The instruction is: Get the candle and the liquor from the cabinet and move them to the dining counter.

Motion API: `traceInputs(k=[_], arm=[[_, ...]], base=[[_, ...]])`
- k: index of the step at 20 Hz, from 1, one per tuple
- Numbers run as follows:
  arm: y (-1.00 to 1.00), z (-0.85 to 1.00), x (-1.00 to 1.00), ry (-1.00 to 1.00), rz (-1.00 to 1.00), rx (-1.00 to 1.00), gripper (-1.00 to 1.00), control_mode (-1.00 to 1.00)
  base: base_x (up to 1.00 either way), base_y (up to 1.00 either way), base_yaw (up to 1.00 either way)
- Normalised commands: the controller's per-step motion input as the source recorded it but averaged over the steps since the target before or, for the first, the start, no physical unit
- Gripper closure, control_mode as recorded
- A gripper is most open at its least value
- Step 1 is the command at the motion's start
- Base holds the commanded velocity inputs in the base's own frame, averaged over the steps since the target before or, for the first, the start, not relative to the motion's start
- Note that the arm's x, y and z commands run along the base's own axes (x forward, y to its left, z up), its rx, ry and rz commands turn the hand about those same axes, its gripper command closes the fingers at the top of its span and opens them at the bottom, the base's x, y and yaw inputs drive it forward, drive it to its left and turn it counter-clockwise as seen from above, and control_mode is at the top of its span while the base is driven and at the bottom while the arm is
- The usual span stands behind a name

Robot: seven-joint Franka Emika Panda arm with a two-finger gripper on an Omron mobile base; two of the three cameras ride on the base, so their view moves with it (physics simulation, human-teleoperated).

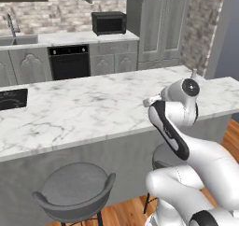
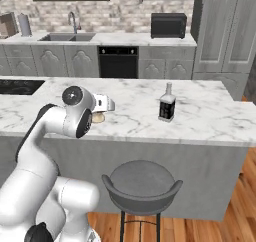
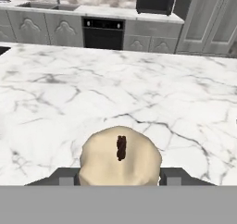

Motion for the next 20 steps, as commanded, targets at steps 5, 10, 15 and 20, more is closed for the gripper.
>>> traceInputs(k=[5, 10, 15, 20], arm=[[-0.01, -0.3, 0.39, 0.0, 0.0, 0.0, 1.0, -1.0], [-0.02, -0.29, 0.38, 0.0, 0.0, 0.0, 1.0, -1.0], [-0.04, -0.27, 0.36, 0.0, 0.0, 0.0, 1.0, -1.0], [-0.03, -0.16, 0.36, 0.0, 0.0, 0.0, 1.0, -1.0]], base=[[0.0, 0.0, 0.0], [0.0, 0.0, 0.0], [0.0, 0.0, 0.0], [0.0, 0.0, 0.0]])
